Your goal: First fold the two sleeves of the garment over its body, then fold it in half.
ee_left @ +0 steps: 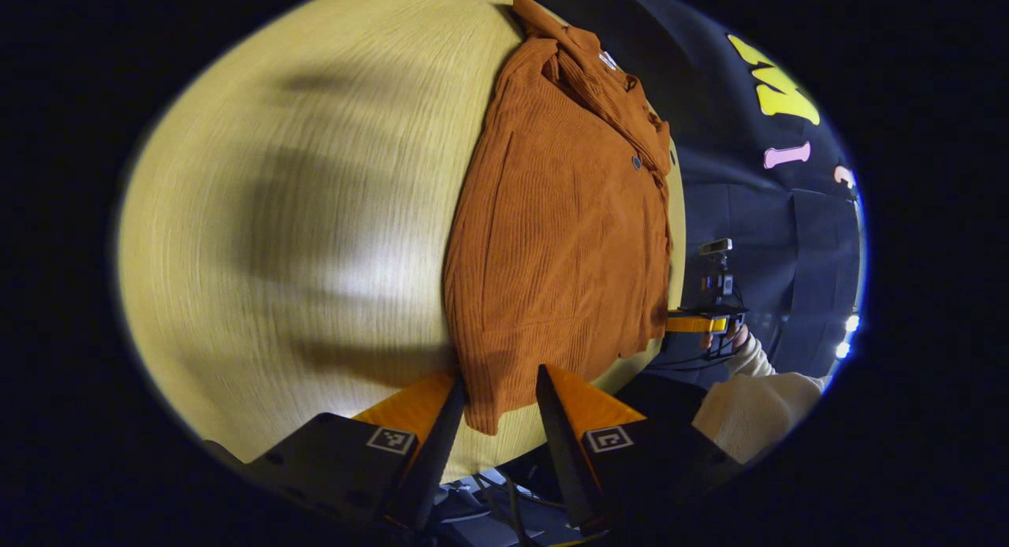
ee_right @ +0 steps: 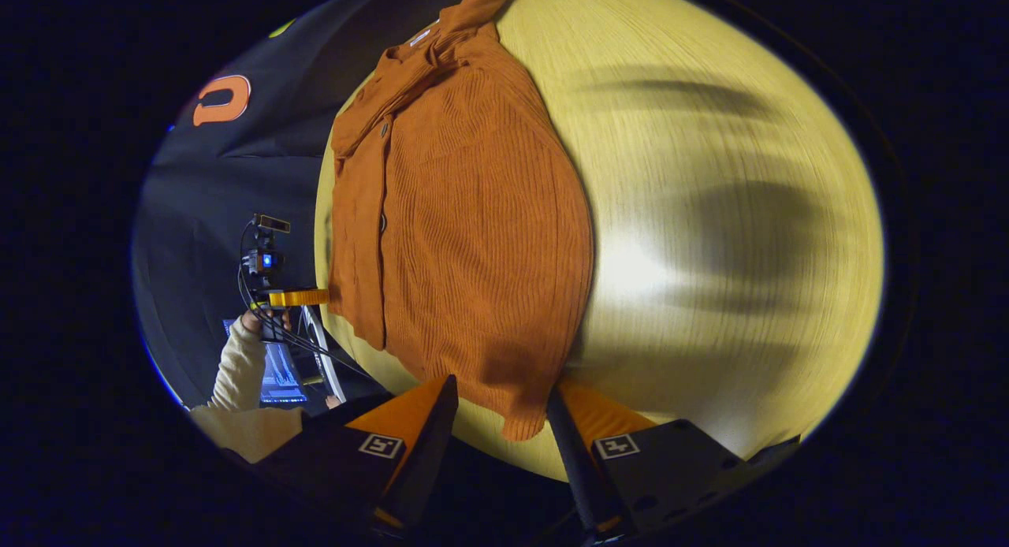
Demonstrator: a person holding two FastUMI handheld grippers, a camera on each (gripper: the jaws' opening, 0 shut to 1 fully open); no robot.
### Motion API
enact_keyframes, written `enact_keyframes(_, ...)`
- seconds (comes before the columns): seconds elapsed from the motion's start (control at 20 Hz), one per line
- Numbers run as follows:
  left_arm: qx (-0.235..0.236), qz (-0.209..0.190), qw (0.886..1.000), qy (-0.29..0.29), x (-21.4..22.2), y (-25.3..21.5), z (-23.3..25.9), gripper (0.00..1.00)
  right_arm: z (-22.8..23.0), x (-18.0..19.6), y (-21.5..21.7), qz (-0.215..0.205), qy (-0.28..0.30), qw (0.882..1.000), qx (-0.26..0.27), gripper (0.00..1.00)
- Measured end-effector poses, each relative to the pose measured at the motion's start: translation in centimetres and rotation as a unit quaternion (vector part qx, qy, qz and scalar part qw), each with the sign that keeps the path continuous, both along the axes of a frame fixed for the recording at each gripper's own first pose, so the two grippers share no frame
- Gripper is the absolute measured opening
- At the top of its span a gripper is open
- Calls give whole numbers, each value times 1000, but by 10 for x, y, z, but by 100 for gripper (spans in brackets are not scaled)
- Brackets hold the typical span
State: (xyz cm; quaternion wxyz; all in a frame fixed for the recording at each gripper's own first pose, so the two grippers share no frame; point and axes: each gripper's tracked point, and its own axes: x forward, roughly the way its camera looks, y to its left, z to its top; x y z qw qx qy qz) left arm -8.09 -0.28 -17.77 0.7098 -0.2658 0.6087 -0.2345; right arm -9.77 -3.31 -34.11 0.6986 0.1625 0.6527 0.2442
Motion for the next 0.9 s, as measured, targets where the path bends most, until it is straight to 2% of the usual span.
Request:
enact_keyframes(0.05,15,3,1000,-6,0,-4,-2,54,-1,-2,2,4,-3,1000,-3,67)
enact_keyframes(0.1,28,2,1000,-10,1,-9,-4,53,-2,-4,4,8,-3,1000,-6,73)
enact_keyframes(0.15,39,4,999,-10,1,-13,-7,49,-7,-5,2,16,-2,1000,-19,73)
enact_keyframes(0.2,45,6,999,-6,1,-18,-8,46,-10,-7,2,23,0,999,-24,60)
enact_keyframes(0.25,51,7,999,-2,1,-22,-8,39,-9,-8,6,21,3,1000,-20,46)
enact_keyframes(0.3,62,6,998,-1,3,-26,-10,37,-9,-8,8,18,8,1000,-14,35)
enact_keyframes(0.4,80,-1,997,0,4,-32,-14,29,-12,-5,11,14,9,1000,-19,35)
enact_keyframes(0.45,89,-4,996,-1,3,-34,-14,18,-16,-5,8,15,6,999,-31,32)
enact_keyframes(0.55,111,-16,994,-11,1,-35,-14,14,-14,-6,10,16,2,999,-35,14)
enact_keyframes(0.65,131,-18,991,-17,2,-34,-13,11,-15,-6,11,18,-13,999,-33,14)
enact_keyframes(0.7,150,-8,989,-14,4,-30,-16,10,-3,-10,-2,12,-22,999,-47,14)
enact_keyframes(0.75,159,-1,987,-10,3,-28,-13,6,-12,-5,2,6,-27,998,-50,10)
enact_keyframes(0.9,161,7,987,-21,3,-33,-3,4,2,-9,3,6,-48,998,-39,10)
